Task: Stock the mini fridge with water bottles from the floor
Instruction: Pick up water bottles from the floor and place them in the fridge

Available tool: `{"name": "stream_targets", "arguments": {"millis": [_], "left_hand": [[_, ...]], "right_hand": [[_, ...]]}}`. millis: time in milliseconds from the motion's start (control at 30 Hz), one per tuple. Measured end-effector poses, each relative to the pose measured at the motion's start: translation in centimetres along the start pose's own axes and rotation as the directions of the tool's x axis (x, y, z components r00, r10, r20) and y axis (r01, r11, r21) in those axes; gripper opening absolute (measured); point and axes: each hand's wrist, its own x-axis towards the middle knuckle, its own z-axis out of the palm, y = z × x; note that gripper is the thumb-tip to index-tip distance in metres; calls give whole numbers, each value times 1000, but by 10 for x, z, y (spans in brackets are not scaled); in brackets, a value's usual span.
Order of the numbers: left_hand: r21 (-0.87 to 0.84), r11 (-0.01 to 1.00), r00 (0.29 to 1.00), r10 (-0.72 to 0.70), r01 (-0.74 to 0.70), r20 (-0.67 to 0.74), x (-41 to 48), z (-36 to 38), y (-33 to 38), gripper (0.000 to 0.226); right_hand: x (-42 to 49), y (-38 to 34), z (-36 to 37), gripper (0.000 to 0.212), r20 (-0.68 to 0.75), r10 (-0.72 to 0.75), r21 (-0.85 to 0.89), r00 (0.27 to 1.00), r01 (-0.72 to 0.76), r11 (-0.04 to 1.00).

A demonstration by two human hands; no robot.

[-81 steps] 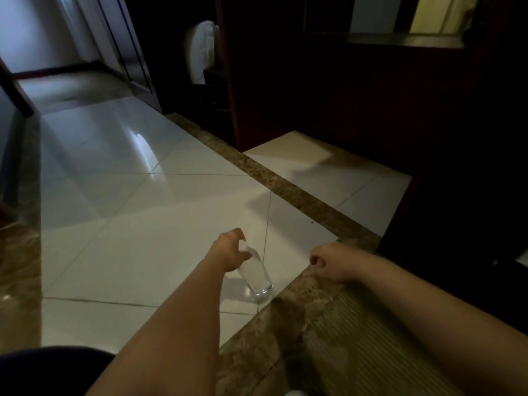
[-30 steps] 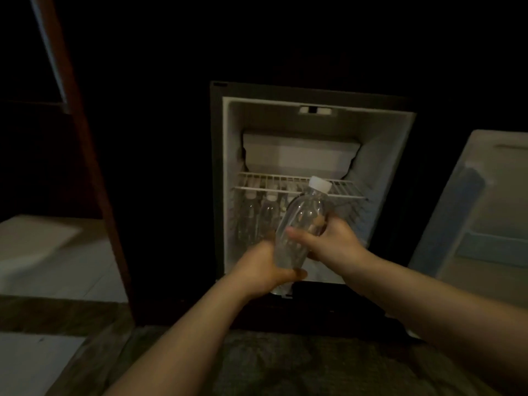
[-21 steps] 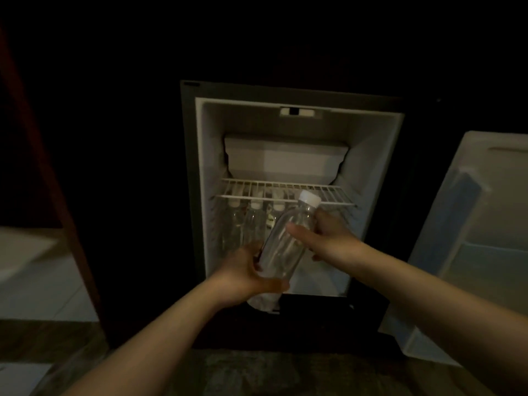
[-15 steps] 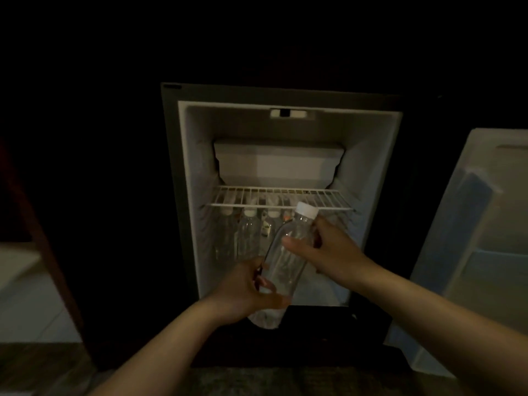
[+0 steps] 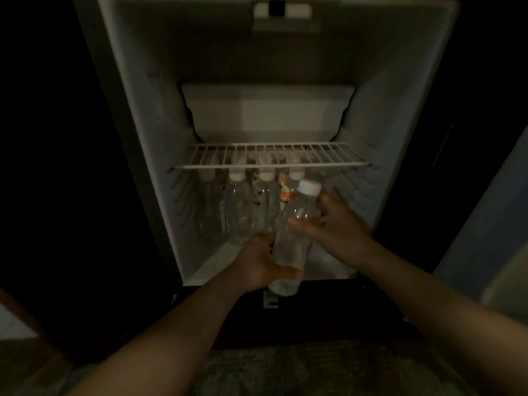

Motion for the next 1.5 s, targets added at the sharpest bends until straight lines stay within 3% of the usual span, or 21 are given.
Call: {"name": "stream_targets", "arguments": {"millis": [100,233,433,533,667,733,800,967,1033,1167,1233,1333,1433,1500], "left_hand": [[-29,999,999,27,-28,-27,19,7,-2,44],[-56,997,998,50,-51,-27,41,6,0,24],[3,994,993,109,-110,34,55,15,-6,29],[-45,993,994,109,-108,14,62,26,-9,31],[-285,958,1000,-11,14,12,73,32,-13,35],[-362,929,997,-63,70,32,77,32,-15,37],[-403,910,995,-93,97,29,79,34,-15,35],[-374,927,996,-22,-11,-84,88,48,-16,29],[-358,932,995,20,-53,-95,91,51,-18,29],[-206,970,988,113,-132,-101,87,51,-22,30],[45,978,963,208,-203,-169,82,50,-27,31],[526,827,903,364,-200,-229,76,47,-30,47],[757,632,867,459,-164,-195,82,34,-29,58],[847,513,866,477,-140,-146,87,29,-34,60]], "right_hand": [[6,8,-3,28,-133,-47,-101,990,34,994],[16,20,-5,34,-256,-103,-191,961,55,980],[20,51,-7,50,-374,-74,-337,924,-62,939],[21,63,-7,59,-409,-98,-307,907,-35,951],[14,79,1,72,-399,-155,-301,904,31,953],[6,93,8,74,-369,-109,-315,923,-14,949],[2,105,13,63,-380,-46,-331,924,-90,939],[5,113,22,52,-462,99,-154,881,-190,970],[10,115,25,50,-515,104,-168,851,-219,961],[16,111,28,55,-522,136,-168,842,-259,951],[20,109,28,56,-541,141,-226,829,-305,925],[28,110,25,56,-535,155,-261,830,-337,904],[43,112,25,65,-493,189,-290,849,-366,884],[58,110,25,58,-534,204,-309,821,-414,856]]}}
